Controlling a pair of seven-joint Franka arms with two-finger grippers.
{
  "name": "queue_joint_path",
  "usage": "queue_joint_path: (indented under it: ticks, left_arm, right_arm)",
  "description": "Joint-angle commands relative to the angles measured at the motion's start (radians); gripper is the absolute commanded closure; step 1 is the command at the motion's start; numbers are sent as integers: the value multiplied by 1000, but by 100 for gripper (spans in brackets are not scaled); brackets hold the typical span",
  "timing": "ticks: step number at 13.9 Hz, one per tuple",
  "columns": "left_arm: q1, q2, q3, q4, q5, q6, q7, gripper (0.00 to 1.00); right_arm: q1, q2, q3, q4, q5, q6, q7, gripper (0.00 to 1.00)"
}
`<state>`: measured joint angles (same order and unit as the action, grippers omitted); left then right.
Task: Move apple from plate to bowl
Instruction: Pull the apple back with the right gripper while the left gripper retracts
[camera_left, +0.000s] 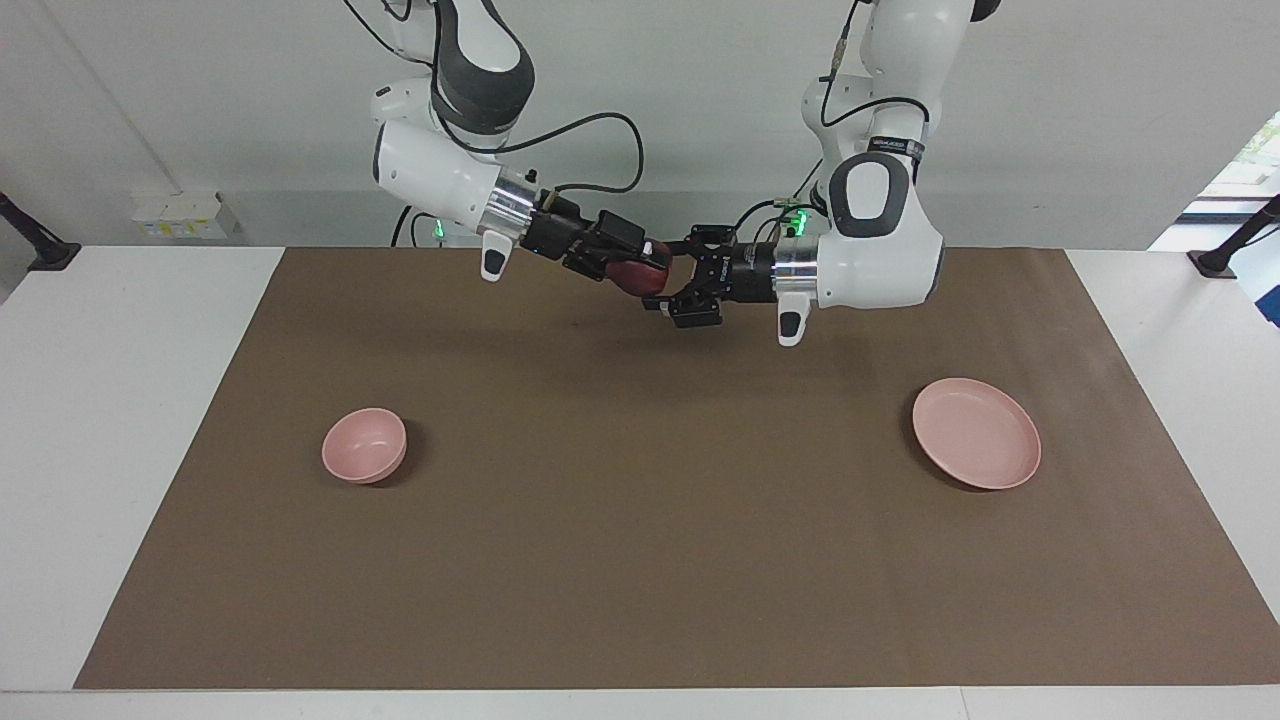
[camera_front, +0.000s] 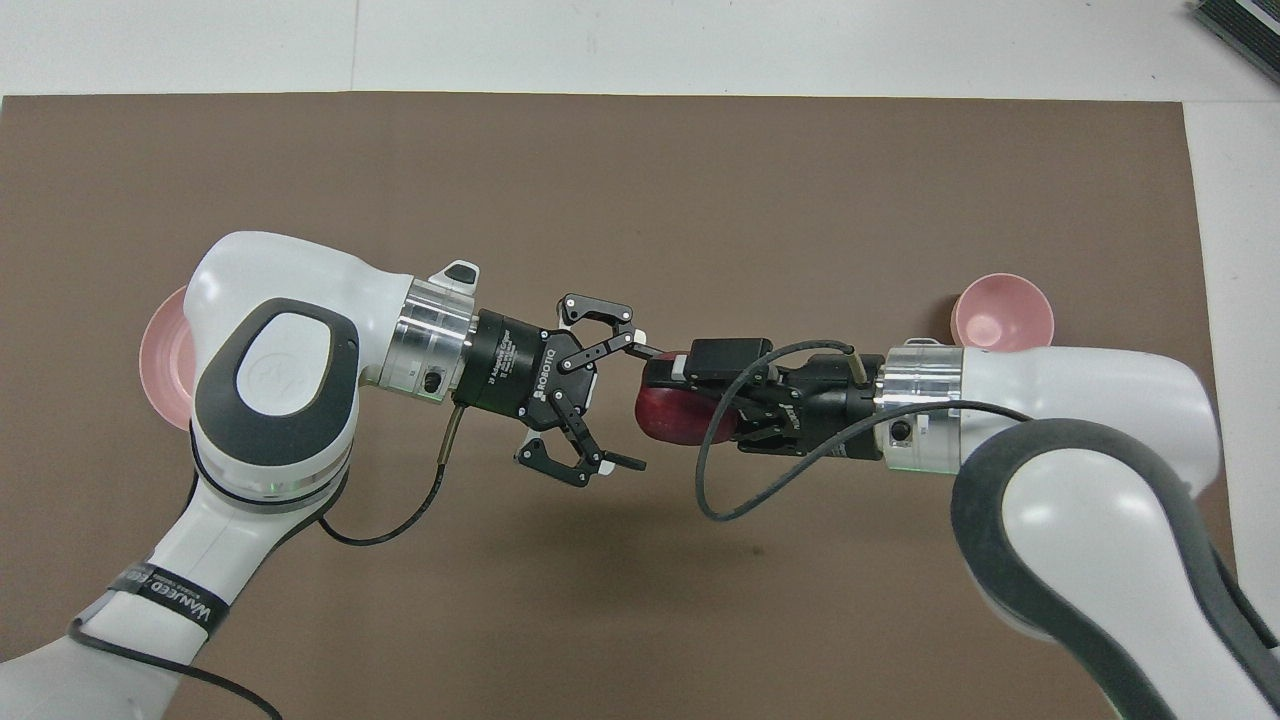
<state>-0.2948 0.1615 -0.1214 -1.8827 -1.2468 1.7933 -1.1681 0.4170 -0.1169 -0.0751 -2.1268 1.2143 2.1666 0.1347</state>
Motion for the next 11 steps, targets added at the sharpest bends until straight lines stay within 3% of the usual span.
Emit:
queue_joint_path:
  ticks: [1, 4, 9, 11]
  left_arm:
    - [19, -2, 2, 8, 101, -9, 109, 0]
    - [10, 13, 0, 34, 247, -15, 253, 0]
    - [3, 9, 0, 76, 599, -22, 462, 0]
    - [5, -8, 2, 96, 708, -92, 467, 0]
  right_arm:
    - [-93, -47, 0, 4, -129, -120, 31, 100]
    - [-223, -76, 0, 24, -371, -319, 0, 100]
    - [-398, -112, -3, 60, -625, -532, -112, 100]
    - [-475, -112, -3, 88, -721, -627, -165, 100]
